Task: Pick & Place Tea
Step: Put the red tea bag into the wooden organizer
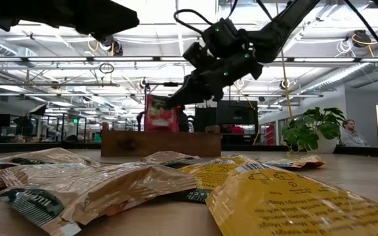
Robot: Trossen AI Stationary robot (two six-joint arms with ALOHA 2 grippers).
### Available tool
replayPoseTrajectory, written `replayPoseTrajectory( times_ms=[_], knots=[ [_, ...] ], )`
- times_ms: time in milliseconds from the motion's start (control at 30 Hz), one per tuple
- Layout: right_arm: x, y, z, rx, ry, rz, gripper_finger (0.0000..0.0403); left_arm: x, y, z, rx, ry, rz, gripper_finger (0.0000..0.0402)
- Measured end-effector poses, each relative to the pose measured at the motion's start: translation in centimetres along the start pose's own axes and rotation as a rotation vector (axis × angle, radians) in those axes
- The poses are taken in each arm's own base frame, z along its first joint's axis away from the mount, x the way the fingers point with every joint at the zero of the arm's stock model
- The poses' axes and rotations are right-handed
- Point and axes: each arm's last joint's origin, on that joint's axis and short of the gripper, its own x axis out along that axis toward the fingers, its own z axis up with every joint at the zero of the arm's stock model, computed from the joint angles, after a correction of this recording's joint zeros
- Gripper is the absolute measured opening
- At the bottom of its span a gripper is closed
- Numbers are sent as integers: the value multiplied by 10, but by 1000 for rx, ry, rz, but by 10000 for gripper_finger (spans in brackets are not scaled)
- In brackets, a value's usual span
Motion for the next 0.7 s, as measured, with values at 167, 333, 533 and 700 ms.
replayPoseTrajectory(
  times_ms=[167, 333, 533, 700],
  knots=[
    [-3, -10, -7, 14, 20, -33, 0, 0, 0, 0, 8, 2, 1, 127],
    [-4, -13, -9, 10, 34, -50, 0, 0, 0, -2, 9, 16, -2, 127],
    [5, -6, -20, 4, 88, -11, 0, 0, 0, -2, 11, 24, -4, 127],
    [10, 4, -17, -18, 76, 10, 0, 0, 0, -2, 7, 25, -3, 127]
  ],
)
